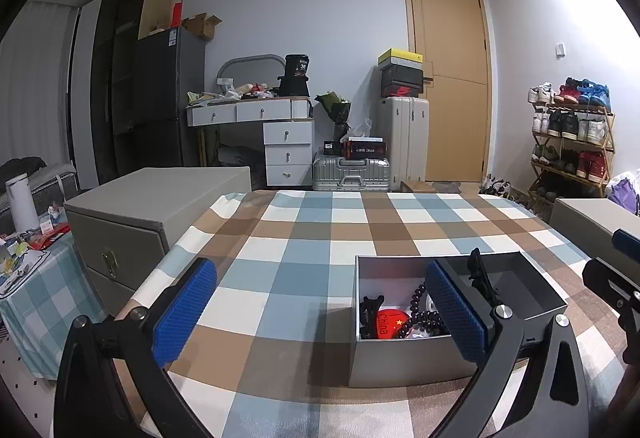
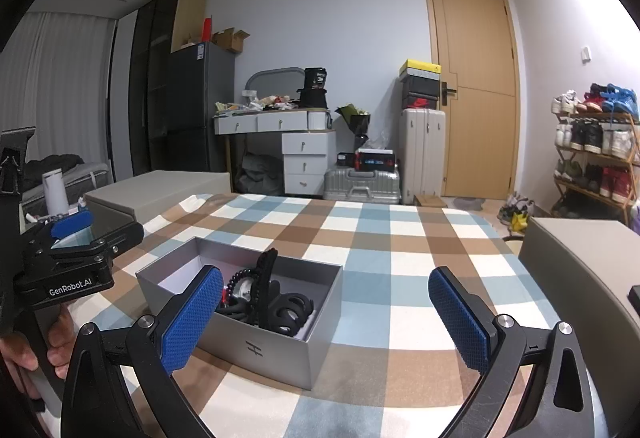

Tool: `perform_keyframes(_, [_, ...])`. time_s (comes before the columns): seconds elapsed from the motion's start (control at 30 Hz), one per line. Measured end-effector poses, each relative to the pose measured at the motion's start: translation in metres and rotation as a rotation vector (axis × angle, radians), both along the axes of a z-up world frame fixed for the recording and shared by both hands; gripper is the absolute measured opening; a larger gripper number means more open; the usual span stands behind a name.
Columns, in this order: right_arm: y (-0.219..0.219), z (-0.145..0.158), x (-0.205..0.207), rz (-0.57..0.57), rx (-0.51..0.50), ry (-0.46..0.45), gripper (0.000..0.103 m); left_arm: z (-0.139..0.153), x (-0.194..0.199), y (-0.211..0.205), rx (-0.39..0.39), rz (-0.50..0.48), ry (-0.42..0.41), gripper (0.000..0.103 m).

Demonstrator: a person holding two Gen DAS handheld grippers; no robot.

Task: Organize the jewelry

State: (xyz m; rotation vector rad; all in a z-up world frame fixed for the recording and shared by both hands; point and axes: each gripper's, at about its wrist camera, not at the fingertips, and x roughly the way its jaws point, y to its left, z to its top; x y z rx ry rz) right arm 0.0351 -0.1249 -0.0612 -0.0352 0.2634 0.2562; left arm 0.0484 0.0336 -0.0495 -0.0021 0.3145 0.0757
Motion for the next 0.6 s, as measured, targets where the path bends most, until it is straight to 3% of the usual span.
perform_keyframes(0.6, [0.0004, 0.0, -0.0002, 0.0, 0.0, 0.0, 0.103, -0.0009, 0.0027, -0.0014, 0.0, -0.007, 0.002, 0.102])
